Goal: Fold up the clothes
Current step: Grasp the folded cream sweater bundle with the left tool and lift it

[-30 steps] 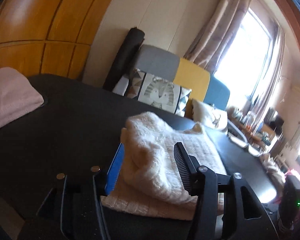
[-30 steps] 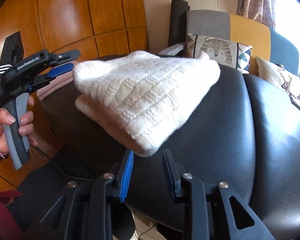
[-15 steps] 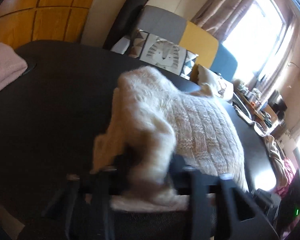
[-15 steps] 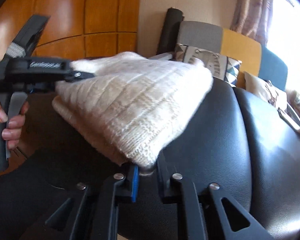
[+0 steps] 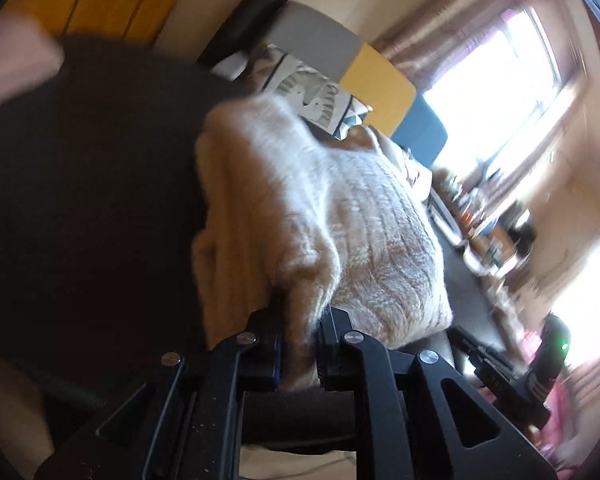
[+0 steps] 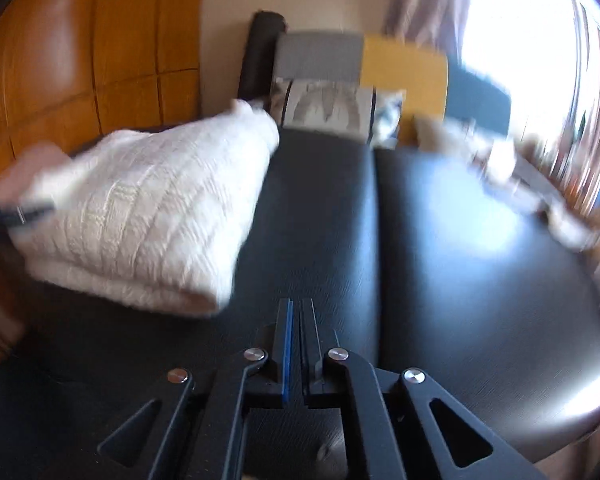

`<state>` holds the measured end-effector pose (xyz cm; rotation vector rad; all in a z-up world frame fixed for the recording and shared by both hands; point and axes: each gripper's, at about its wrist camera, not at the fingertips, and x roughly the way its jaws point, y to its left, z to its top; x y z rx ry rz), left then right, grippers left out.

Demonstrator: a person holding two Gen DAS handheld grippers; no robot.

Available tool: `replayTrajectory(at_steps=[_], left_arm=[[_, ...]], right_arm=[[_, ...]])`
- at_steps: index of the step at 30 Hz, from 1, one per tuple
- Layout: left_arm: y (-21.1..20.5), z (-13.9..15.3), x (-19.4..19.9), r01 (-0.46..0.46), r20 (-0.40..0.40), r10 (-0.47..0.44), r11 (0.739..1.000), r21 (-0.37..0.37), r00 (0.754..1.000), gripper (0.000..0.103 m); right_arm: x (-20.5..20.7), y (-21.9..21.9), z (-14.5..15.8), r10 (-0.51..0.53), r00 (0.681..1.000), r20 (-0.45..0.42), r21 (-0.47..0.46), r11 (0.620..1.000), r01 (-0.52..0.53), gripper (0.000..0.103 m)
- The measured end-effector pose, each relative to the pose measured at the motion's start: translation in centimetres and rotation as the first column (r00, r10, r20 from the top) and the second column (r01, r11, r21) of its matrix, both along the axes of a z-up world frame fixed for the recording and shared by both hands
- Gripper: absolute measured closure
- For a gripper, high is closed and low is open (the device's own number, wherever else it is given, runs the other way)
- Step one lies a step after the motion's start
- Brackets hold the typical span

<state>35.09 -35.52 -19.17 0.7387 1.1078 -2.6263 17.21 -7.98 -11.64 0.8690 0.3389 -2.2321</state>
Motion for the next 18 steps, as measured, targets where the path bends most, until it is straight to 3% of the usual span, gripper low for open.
replayTrajectory(at_steps=[2, 5, 10, 13, 15, 18], left_arm=[[-0.3, -0.6, 0.7, -0.022, -0.038, 0.024, 0.998, 0.05, 0.999, 0.091], [-0.5, -0.6, 0.6, -0.035, -0.06, 0.038, 0.998, 0.049, 0.997, 0.09], [-1.0, 1.3, 1.0, -0.077, -0.137, 0.082, 0.996, 0.042, 0.987, 0.09], [-1.1, 2.5, 1.2, -0.09, -0.167, 0.089, 0.996, 0.002, 0.982, 0.09], [-1.2, 2.5, 1.1, -0.094, -0.155, 0.088, 0.995, -0.028, 0.984, 0.09], [-1.7, 1.9, 1.1, -0.127, -0.122, 0.121, 0.991, -0.042, 0.985, 0.09]], right_arm=[[-0.4, 1.1, 0.8, -0.003, 0.998, 0.064, -0.085, 0.996, 0.008, 0.081], [-1.2, 1.2, 2.7, 0.064, 0.99, 0.124, -0.206, 0.978, -0.038, 0.081], [-2.6, -2.2, 4.9, 0.19, 0.972, 0.139, -0.281, 0.949, -0.145, 0.081], [-1.3, -5.4, 4.9, 0.259, 0.961, 0.1, -0.235, 0.944, -0.23, 0.081], [-0.1, -7.9, 4.6, 0.291, 0.955, 0.062, -0.153, 0.948, -0.279, 0.081], [1.8, -9.9, 3.7, 0.337, 0.94, 0.052, -0.103, 0.938, -0.331, 0.081]])
